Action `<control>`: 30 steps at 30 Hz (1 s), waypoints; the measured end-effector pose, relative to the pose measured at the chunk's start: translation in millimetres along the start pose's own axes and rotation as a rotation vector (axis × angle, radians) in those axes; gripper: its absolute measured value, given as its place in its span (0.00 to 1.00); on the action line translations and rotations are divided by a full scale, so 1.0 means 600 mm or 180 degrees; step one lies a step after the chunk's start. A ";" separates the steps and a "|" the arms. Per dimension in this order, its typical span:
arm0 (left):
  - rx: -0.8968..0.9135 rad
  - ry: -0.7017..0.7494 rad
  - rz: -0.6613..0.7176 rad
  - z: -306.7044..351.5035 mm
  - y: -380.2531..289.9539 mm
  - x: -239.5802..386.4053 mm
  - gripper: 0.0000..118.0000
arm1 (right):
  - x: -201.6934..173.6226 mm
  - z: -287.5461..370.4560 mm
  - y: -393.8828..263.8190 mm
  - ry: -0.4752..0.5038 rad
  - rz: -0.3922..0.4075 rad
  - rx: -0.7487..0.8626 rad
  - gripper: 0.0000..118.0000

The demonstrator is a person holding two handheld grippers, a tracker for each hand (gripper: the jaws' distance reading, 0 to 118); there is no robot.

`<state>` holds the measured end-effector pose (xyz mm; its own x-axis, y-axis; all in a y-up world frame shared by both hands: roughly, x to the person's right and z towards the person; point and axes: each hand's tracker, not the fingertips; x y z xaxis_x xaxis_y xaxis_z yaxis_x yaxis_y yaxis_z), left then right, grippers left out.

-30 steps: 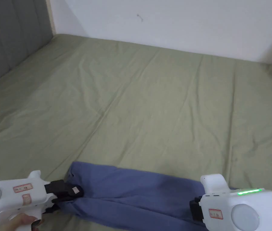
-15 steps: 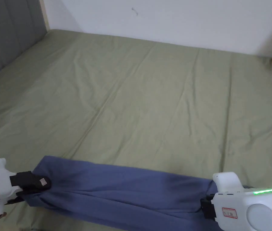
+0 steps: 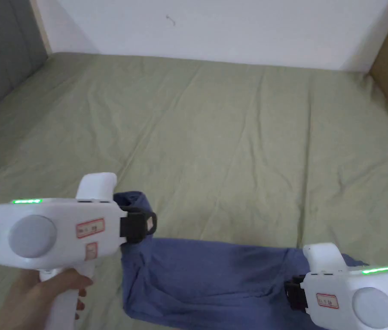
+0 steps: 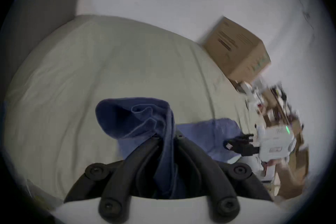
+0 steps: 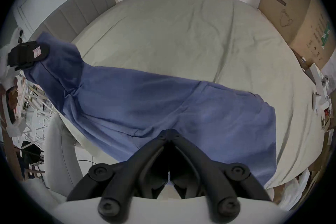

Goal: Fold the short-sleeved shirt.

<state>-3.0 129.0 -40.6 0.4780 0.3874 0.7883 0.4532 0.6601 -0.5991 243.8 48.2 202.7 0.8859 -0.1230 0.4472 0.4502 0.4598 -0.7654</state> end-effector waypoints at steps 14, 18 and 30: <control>-0.0715 -0.0400 -0.0355 -0.173 -0.101 0.104 0.75 | 0.093 0.035 -0.059 -0.0125 -0.0520 0.0033 0.00; -0.0413 -0.0378 0.0131 -0.117 -0.070 0.057 0.64 | 0.097 0.034 -0.061 -0.0108 -0.0572 0.0056 0.00; -0.0729 -0.0299 0.0612 -0.159 -0.122 0.016 0.02 | 0.079 0.030 -0.058 -0.0032 -0.0518 0.0070 0.00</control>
<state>40.2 22.9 -2.7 0.5046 0.5558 0.6606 0.5241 0.4109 -0.7460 268.0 42.4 258.7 0.8003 -0.1887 0.5692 0.5851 0.4536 -0.6723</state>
